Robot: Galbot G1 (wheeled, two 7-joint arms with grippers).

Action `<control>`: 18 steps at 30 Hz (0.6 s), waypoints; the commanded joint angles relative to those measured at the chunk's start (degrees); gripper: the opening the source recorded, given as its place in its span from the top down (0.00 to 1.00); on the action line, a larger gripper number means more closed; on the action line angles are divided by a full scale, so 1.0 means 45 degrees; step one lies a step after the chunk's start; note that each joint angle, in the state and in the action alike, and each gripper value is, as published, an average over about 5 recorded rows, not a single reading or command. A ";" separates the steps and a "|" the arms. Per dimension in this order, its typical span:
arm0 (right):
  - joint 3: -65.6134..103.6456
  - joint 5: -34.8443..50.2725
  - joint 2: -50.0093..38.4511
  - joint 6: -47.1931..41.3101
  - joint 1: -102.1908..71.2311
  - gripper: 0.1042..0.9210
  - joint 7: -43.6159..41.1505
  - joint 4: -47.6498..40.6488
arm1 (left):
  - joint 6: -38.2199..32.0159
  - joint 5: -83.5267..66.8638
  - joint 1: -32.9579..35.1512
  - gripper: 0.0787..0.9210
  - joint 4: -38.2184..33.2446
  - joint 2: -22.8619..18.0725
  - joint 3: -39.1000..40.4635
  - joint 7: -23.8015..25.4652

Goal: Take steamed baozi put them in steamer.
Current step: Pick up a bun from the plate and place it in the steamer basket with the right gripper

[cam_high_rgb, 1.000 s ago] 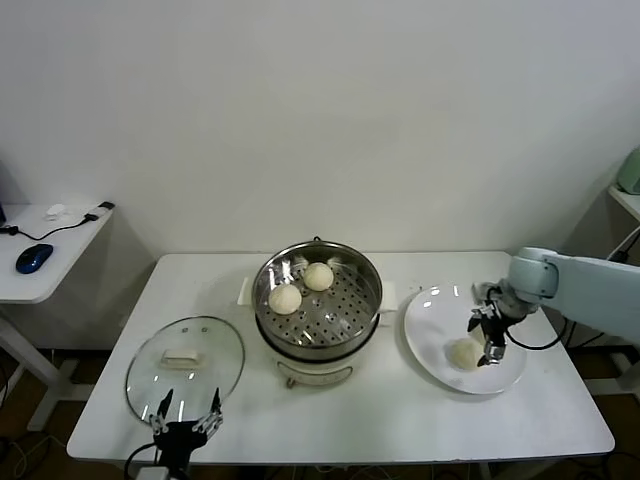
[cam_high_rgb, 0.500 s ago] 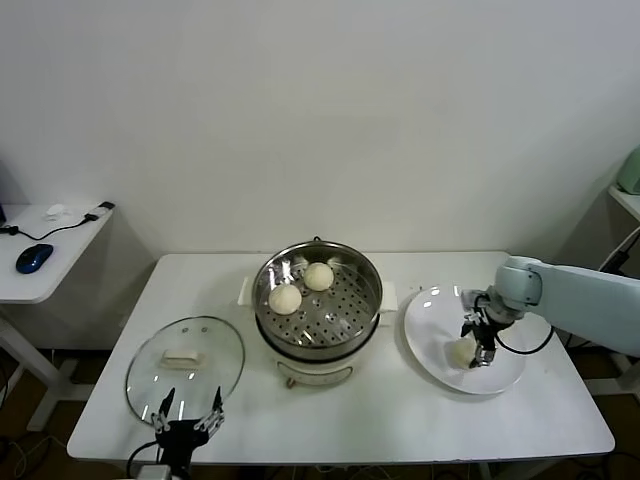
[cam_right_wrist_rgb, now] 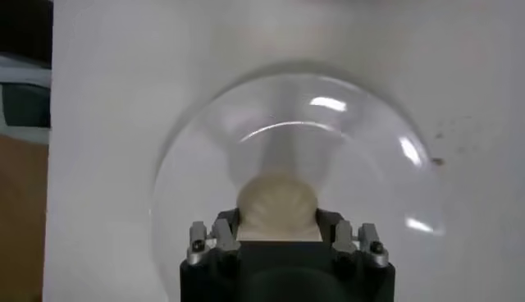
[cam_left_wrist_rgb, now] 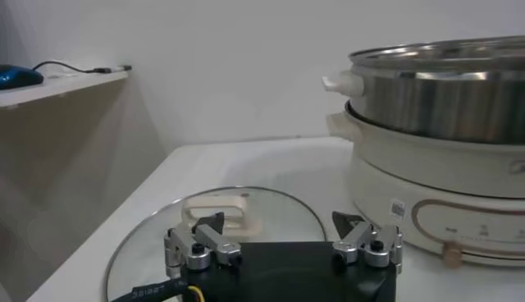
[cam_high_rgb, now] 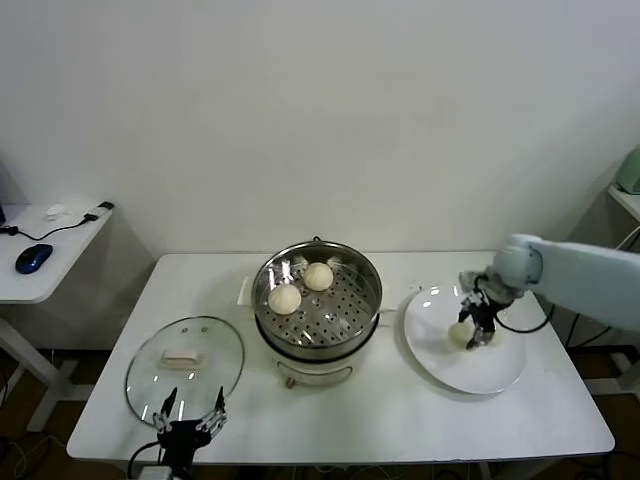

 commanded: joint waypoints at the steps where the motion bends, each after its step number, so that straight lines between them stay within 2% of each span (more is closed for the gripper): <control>1: -0.0953 0.1069 0.2901 0.2620 0.5914 0.35 -0.2051 -0.0257 | -0.0025 -0.0009 0.0056 0.12 -0.0148 0.0095 0.0001 -0.0010; 4: -0.0006 0.1027 0.4084 0.3648 0.6310 0.35 -0.2030 0.0220 | -0.0049 -0.0020 0.0038 0.12 -0.0125 0.0124 0.0020 -0.0020; 9: 0.1047 0.0621 0.5653 0.4905 0.5907 0.35 -0.1528 0.2761 | -0.0047 -0.0033 0.0006 0.12 -0.0126 0.0106 0.0020 -0.0020; 13: 0.1451 -0.1261 0.6313 0.6142 0.4616 0.35 -0.1095 0.4043 | -0.0019 -0.0085 -0.0025 0.12 -0.0154 0.0122 -0.0068 -0.0019; 18: 0.1348 -0.3542 0.6741 0.8025 0.2924 0.35 -0.0491 0.3841 | 0.0019 -0.0102 -0.0077 0.12 -0.0160 0.0114 -0.0092 -0.0012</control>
